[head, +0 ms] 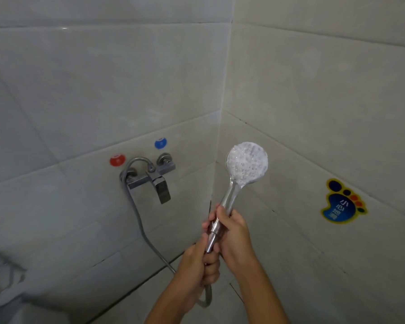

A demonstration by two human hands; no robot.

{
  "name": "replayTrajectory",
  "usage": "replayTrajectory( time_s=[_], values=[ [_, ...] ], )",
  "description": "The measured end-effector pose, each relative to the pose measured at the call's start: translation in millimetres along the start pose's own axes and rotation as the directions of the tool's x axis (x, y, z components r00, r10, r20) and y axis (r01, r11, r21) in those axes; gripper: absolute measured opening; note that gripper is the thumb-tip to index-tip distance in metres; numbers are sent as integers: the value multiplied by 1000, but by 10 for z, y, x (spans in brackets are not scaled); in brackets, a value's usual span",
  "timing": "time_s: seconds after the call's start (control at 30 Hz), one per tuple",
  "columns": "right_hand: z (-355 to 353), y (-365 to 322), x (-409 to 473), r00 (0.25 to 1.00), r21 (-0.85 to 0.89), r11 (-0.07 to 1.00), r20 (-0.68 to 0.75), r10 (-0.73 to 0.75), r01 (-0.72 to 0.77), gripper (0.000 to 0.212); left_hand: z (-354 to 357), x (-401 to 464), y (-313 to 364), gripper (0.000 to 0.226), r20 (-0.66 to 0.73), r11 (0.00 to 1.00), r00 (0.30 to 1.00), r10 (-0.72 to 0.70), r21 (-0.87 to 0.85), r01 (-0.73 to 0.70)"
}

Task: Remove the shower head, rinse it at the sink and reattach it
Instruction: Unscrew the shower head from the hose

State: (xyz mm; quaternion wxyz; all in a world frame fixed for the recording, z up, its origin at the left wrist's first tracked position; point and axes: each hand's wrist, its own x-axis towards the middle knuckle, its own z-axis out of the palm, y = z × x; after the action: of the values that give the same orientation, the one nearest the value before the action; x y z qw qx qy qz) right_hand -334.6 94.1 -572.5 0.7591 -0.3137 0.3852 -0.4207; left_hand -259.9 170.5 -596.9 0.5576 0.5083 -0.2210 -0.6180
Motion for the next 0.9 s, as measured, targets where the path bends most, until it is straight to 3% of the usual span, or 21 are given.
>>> replayTrajectory(
  time_s=[0.1, 0.23, 0.33, 0.43, 0.53, 0.67, 0.8, 0.9],
  values=[
    [-13, -12, -36, 1000, -43, 999, 18, -18, 19, 13, 6, 25, -32, 46, -8, 999, 1000, -27, -43, 27],
    [-16, -6, -31, 997, -172, 983, -23, -75, 70, 20, -19, -2, -44, 42, -23, 995, 999, 45, 92, -43],
    [-4, 12, -16, 994, -111, 991, -68, -85, 77, 21, 4, -17, -69, 22, -117, 911, 957, 264, 357, -207],
    [5, 28, 6, 992, -47, 995, -91, -91, 87, 17, 11, 12, -139, 15, -193, 849, 894, 404, 443, -288],
    [8, 24, 7, 989, -36, 994, -98, -107, 104, 14, 2, 25, -154, 12, -188, 853, 900, 394, 438, -282],
    [26, 31, -28, 989, -30, 993, -96, -115, 113, 14, -28, 29, -144, 35, -167, 853, 924, 343, 467, -233],
    [72, 46, -54, 989, 25, 995, -111, -96, 99, 13, -58, 10, -146, 9, -97, 816, 911, 400, 490, -306],
    [92, 48, -49, 985, 31, 992, -127, -115, 120, 14, -136, 24, -226, 12, -84, 789, 902, 423, 523, -321]
  ],
)
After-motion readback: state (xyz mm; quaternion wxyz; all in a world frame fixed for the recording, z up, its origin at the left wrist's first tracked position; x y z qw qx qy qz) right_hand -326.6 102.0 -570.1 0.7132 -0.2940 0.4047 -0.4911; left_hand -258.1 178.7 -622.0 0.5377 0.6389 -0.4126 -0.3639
